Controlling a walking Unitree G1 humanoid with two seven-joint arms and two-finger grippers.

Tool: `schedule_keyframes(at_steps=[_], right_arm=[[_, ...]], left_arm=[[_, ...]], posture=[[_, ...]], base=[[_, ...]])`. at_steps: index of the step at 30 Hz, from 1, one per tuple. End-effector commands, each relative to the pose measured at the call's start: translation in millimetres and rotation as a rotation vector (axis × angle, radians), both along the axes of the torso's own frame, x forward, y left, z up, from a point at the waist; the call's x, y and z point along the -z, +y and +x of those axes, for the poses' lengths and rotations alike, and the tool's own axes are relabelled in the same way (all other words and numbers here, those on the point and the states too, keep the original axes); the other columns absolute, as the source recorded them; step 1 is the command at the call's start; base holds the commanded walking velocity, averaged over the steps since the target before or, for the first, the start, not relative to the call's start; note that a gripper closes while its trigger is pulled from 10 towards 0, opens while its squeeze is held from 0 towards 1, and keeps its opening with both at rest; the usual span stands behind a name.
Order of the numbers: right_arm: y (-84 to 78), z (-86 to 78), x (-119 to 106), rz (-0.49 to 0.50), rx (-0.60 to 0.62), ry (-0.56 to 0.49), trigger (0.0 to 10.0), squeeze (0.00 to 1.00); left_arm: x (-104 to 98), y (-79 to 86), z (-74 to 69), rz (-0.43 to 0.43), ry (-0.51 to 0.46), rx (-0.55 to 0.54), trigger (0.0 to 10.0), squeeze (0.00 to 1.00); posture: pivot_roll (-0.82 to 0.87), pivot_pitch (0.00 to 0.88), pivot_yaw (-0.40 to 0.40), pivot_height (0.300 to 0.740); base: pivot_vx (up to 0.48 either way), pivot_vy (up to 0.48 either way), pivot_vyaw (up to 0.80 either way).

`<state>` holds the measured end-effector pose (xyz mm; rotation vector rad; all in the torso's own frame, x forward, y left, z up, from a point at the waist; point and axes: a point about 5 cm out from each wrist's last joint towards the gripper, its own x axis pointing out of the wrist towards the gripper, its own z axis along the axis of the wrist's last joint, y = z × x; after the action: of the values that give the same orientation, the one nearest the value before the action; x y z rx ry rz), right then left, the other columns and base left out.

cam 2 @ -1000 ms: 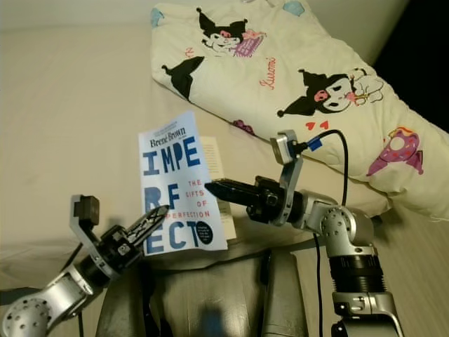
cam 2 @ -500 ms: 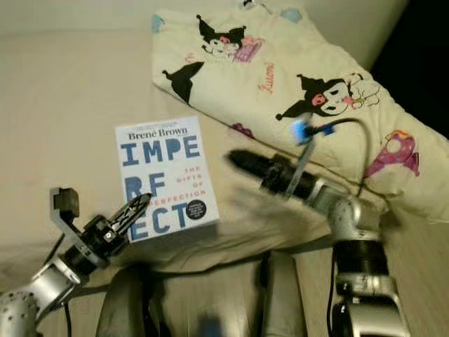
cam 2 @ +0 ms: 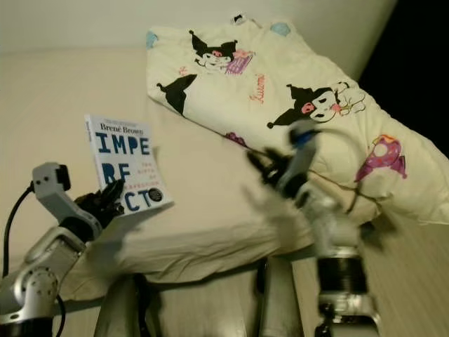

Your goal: Clean up the room

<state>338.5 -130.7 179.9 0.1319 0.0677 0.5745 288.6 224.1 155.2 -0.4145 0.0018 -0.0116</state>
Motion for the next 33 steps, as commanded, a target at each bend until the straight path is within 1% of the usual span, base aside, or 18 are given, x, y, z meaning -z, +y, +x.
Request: schedule_keyframes(at_steps=[1,2,4,6,7,8,9,10,12,14,17,20,22,23,24,26,29,33], right_arm=[[10.3,-7.1,9.0,-0.067,0.011,-0.002,10.0,0.0],[14.2,-9.5,16.2,-0.093,0.02,0.007,10.0,0.0],[14.2,-9.5,16.2,-0.093,0.02,0.007,10.0,0.0],[18.5,-14.3,33.9,-0.125,0.071,0.019,10.0,0.0],[18.5,-14.3,33.9,-0.125,0.071,0.019,10.0,0.0],[19.2,-18.3,45.1,-0.117,0.106,0.044,10.0,0.0],[19.2,-18.3,45.1,-0.117,0.106,0.044,10.0,0.0],[19.5,-22.6,53.8,-0.121,0.141,0.051,10.0,0.0],[19.5,-22.6,53.8,-0.121,0.141,0.051,10.0,0.0],[17.8,-27.8,63.8,-0.111,0.174,0.073,10.0,0.0],[16.1,-29.1,65.4,-0.119,0.178,0.072,10.0,0.0],[12.5,-31.3,68.5,-0.212,0.178,0.035,10.0,0.0],[12.5,-31.3,68.5,-0.212,0.178,0.035,10.0,0.0],[12.5,-32.8,71.0,-0.227,0.178,0.021,10.0,0.0],[12.5,-32.8,71.0,-0.227,0.178,0.021,10.0,0.0],[13.3,-34.7,73.3,-0.21,0.173,0.022,10.0,0.0],[11.7,-37.0,75.2,-0.186,0.191,0.016,10.0,0.0],[10.8,-37.8,75.9,-0.177,0.199,0.015,10.0,0.0]], left_arm=[[-4.3,9.3,-6.4,0.056,-0.01,-0.144,10.0,0.0],[-1.7,12.1,-8.3,0.046,0.013,-0.183,10.0,0.0],[-1.7,12.1,-8.3,0.046,0.013,-0.183,10.0,0.0],[7.9,22.9,-15.1,0.029,0.072,-0.284,10.0,0.0],[7.9,22.9,-15.1,0.029,0.072,-0.284,10.0,0.0],[14.5,37.9,-22.0,0.046,0.114,-0.413,10.0,0.0],[14.5,37.9,-22.0,0.046,0.114,-0.413,10.0,0.0],[20.0,47.4,-26.8,0.073,0.139,-0.517,10.0,0.0],[20.0,47.4,-26.8,0.073,0.139,-0.517,10.0,0.0],[27.1,53.9,-31.7,0.072,0.165,-0.614,10.0,0.0],[27.9,50.4,-31.5,0.061,0.161,-0.609,10.0,0.0],[24.3,30.3,-26.4,0.056,0.123,-0.516,10.0,0.0],[24.3,30.3,-26.4,0.056,0.123,-0.516,10.0,0.0],[17.6,16.6,-23.6,0.144,0.071,-0.435,10.0,0.0],[17.6,16.6,-23.6,0.144,0.071,-0.435,10.0,0.0],[12.3,5.9,-22.2,0.22,0.025,-0.369,10.0,0.0],[8.9,-3.2,-20.7,0.27,-0.01,-0.332,10.0,0.0],[7.7,-5.7,-20.2,0.291,-0.024,-0.322,10.0,0.0]], posture=[[-0.05,0.167,-0.018,0.519],[-0.05,0.164,-0.019,0.519],[-0.05,0.164,-0.019,0.519],[-0.05,0.159,-0.019,0.519],[-0.05,0.159,-0.019,0.519],[-0.05,0.154,-0.019,0.519],[-0.05,0.154,-0.019,0.519],[-0.05,0.148,-0.02,0.519],[-0.05,0.148,-0.02,0.519],[-0.05,0.136,-0.014,0.519],[-0.05,0.135,-0.014,0.519],[-0.06,0.117,-0.013,0.519],[-0.06,0.117,-0.013,0.519],[-0.06,0.108,-0.018,0.519],[-0.06,0.108,-0.018,0.519],[-0.06,0.108,-0.018,0.519],[-0.06,0.104,-0.022,0.519],[-0.06,0.104,-0.022,0.519]], base=[[0.0,0.0,0.0],[0.0,0.0,0.0],[0.0,0.0,0.0],[0.0,0.0,0.0],[0.0,0.0,0.0],[0.0,0.0,0.0],[0.0,0.0,0.0],[0.0,0.0,0.0],[0.0,0.0,0.0],[0.0,0.0,0.0],[0.0,0.0,0.0],[0.0,0.0,0.0],[0.0,0.0,0.0],[0.0,0.0,0.0],[0.0,0.0,0.0],[0.0,0.0,0.0],[0.0,0.0,0.0],[0.0,0.0,0.0]])
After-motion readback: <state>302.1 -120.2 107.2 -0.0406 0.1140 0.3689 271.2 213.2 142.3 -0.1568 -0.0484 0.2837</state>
